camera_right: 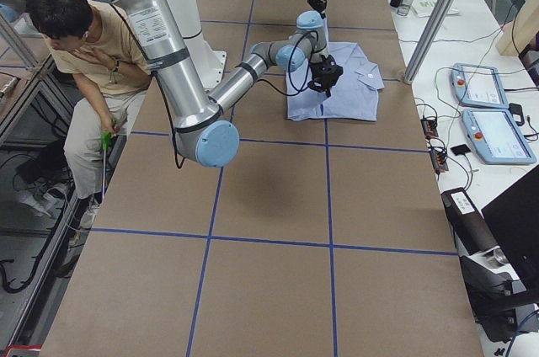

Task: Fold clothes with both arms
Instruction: 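Lay the hem down over the collar with both grippers, then open both grippers and release the hem beside the collar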

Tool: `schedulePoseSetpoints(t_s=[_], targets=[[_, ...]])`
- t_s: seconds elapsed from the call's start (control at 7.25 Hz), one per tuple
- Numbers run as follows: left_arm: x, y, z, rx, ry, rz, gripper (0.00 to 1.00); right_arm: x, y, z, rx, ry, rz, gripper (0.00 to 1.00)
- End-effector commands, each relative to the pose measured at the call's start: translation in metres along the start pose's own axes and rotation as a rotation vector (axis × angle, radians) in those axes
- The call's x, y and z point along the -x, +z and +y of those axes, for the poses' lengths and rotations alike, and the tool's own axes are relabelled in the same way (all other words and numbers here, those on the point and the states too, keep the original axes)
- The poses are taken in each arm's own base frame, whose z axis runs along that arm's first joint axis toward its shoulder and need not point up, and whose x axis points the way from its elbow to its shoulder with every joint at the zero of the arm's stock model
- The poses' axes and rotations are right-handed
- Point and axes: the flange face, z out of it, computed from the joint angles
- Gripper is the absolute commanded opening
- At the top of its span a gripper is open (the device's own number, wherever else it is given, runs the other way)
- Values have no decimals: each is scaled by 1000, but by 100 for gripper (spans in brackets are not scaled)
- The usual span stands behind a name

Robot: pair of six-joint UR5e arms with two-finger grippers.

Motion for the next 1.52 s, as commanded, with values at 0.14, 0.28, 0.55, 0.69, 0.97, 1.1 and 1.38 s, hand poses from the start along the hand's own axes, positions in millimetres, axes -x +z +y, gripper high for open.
schedulePoseSetpoints(t_s=[0.14,0.28,0.55,0.69,0.97,1.1,1.38], targets=[[-12,53,-46,-55,-1,11,0,91,29,-8,-53,12,36,0],[-14,65,-58,-66,-2,20,0,101,48,-14,-70,-16,65,0],[-31,88,-61,-74,2,10,0,121,73,-14,-70,-21,50,0],[-29,102,-62,-71,3,23,0,123,84,-14,-65,-24,42,0],[-33,125,-66,-75,7,33,0,119,100,-16,-71,-28,49,0],[-26,134,-67,-73,9,40,0,118,104,-19,-83,-28,52,0],[-21,141,-71,-99,23,34,11,112,126,-16,-84,-46,28,0]])
